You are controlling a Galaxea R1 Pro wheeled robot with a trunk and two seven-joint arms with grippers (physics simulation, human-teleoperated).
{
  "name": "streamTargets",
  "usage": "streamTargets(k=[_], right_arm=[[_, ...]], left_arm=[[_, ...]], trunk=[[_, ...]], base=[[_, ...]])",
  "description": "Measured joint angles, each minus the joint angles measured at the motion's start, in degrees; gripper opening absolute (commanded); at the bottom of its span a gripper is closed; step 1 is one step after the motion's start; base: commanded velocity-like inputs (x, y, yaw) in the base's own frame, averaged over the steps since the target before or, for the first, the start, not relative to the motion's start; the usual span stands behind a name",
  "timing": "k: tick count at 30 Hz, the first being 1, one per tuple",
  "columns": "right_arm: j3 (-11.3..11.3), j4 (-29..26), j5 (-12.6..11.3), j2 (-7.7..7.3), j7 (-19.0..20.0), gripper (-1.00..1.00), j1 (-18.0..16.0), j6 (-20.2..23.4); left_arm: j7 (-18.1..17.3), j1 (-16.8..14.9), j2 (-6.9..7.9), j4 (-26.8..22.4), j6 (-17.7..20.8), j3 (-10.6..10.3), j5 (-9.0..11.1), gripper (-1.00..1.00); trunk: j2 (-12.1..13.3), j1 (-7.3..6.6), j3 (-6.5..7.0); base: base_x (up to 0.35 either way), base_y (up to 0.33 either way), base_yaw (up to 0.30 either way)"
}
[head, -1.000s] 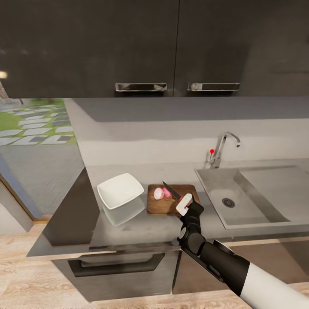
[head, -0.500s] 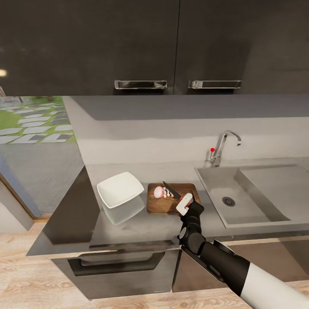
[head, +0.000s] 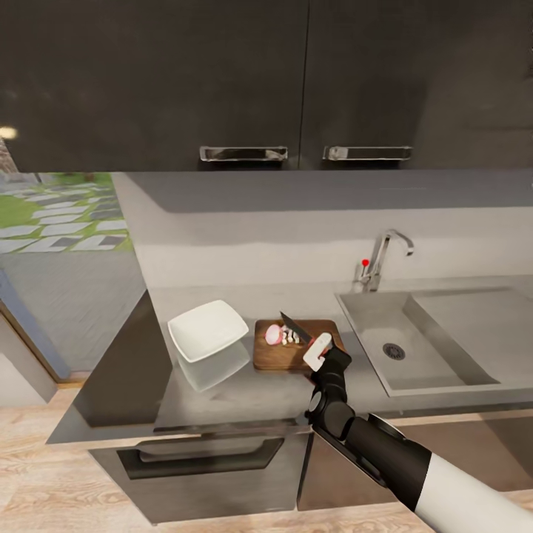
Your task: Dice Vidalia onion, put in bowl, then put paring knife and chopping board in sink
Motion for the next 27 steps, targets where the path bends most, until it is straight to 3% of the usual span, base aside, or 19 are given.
streamTargets(k=[7,16,27], right_arm=[[0.0,0.0,0.0,0.00,0.0,-1.00,0.0,0.0],[0.0,0.0,0.0,-0.01,0.0,-1.00,0.0,0.0],[0.0,0.1,0.0,0.02,0.0,-1.00,0.0,0.1]], left_arm=[[0.0,0.0,0.01,0.0,0.0,0.0,0.0,1.00],[0.0,0.0,0.01,0.0,0.0,0.0,0.0,1.00],[0.0,0.0,0.00,0.0,0.0,0.0,0.0,1.00]], trunk=[[0.0,0.00,0.64],[0.0,0.01,1.02],[0.0,0.00,0.69]], base=[[-0.001,0.034,0.000],[-0.064,0.268,0.000],[0.001,0.010,0.000]])
